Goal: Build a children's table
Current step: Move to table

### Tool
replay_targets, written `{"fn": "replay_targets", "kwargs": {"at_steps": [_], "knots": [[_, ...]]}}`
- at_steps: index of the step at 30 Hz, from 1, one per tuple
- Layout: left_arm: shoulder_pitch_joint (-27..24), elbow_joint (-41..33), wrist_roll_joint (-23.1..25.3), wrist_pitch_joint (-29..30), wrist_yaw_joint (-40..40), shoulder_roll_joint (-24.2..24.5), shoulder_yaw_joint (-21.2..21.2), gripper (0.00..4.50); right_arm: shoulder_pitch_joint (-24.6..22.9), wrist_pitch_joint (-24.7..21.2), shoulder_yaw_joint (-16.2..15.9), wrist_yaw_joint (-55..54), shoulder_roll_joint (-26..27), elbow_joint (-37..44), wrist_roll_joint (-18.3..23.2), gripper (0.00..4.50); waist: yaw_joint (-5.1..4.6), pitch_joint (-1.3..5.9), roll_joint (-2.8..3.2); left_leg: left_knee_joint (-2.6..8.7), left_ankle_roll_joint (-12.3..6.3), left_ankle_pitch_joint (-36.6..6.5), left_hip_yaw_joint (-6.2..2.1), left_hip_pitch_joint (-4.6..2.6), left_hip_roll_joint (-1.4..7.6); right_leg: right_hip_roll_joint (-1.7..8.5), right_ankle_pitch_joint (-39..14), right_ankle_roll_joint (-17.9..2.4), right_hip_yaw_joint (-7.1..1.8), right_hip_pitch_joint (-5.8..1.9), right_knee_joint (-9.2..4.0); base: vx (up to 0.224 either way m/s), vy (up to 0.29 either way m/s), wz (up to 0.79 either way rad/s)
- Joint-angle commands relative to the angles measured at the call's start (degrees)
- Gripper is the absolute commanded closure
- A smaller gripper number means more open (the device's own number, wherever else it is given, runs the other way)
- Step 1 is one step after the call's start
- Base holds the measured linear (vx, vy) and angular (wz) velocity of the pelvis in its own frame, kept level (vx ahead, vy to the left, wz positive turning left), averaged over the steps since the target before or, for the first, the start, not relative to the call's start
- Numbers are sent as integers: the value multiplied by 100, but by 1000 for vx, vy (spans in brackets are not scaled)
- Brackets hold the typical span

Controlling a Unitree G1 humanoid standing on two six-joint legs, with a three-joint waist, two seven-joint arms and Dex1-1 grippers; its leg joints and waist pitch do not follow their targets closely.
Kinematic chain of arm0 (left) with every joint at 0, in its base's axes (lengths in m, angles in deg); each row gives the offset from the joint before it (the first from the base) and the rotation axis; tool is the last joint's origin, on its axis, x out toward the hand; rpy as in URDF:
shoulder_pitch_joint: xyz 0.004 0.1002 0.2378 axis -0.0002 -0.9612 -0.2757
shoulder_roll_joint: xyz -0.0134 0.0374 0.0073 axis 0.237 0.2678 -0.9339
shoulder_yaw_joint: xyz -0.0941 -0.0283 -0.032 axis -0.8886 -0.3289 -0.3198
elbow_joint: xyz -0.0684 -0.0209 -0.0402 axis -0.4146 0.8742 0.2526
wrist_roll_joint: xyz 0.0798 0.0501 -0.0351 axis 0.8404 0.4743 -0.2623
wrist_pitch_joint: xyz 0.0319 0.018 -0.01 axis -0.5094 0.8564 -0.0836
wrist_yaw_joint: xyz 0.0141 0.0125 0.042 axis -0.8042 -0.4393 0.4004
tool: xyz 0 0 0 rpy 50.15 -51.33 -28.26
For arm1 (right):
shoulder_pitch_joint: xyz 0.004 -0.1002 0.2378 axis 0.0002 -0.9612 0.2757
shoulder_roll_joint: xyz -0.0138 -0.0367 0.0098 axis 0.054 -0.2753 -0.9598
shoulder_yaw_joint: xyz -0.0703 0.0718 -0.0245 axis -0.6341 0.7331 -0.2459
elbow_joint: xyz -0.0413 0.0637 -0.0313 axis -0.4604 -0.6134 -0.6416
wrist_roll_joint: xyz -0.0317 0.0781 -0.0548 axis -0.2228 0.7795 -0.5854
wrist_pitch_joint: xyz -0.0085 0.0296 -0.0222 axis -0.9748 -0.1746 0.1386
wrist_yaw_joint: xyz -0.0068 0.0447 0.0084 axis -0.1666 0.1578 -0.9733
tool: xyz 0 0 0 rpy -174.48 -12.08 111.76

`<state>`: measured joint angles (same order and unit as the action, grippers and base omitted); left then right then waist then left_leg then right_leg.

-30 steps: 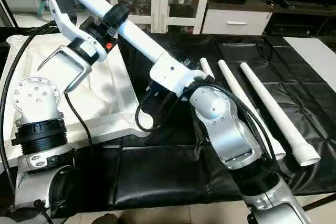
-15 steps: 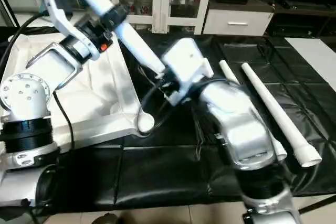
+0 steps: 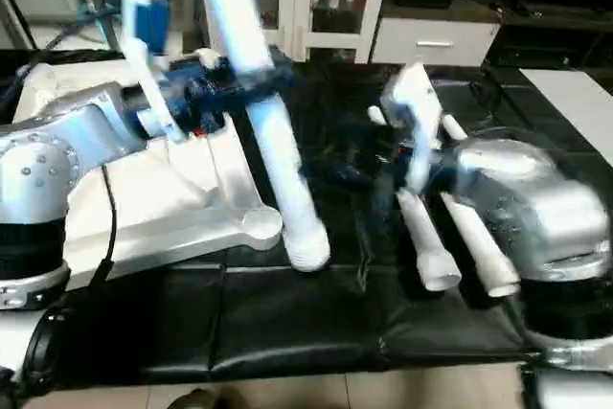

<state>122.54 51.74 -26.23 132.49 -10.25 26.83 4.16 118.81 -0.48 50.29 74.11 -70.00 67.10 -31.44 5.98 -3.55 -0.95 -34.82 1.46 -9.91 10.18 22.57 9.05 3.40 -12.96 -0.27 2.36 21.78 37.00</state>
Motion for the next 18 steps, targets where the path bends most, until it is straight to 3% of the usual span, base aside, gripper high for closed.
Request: {"fn": "replay_targets", "kwargs": {"at_steps": [1, 11, 15, 16, 18], "knots": [[257, -105, -8, -128, -271, 4, 162, 277, 65, -52, -202, 258, -90, -35, 68, 63, 23, 403, 4, 362, -31, -733, -143, -170, 397, 510, -206, -1402, -267, -245, -426, 0, 0, 0], [556, 144, 94, -328, -622, -67, 309, 278, 84, 234, -697, 578, -154, 40, -74, 63, 59, 404, -33, 350, -25, -699, -140, -166, 407, 528, -348, -1427, -268, -242, -427, 0, 0, 0], [570, 129, 52, -320, -759, -89, 350, 278, 83, 398, -894, 523, -61, -32, -245, 63, 54, 407, -28, 353, -11, -690, -137, -172, 409, 522, -340, -1427, -265, -228, -424, 0, 0, 0], [566, 108, 52, -312, -814, -82, 377, 278, 87, 418, -916, 510, -43, -68, -262, 63, 53, 408, 10, 351, -2, -711, -139, -174, 405, 516, -301, -1434, -267, -225, -431, 0, 0, 0], [562, 89, 54, -302, -861, -73, 404, 278, 90, 438, -942, 501, -31, -95, -282, 63, 55, 413, -3, 353, -7, -708, -143, -173, 408, 516, -242, -1449, -267, -236, -417, 0, 0, 0]]}}
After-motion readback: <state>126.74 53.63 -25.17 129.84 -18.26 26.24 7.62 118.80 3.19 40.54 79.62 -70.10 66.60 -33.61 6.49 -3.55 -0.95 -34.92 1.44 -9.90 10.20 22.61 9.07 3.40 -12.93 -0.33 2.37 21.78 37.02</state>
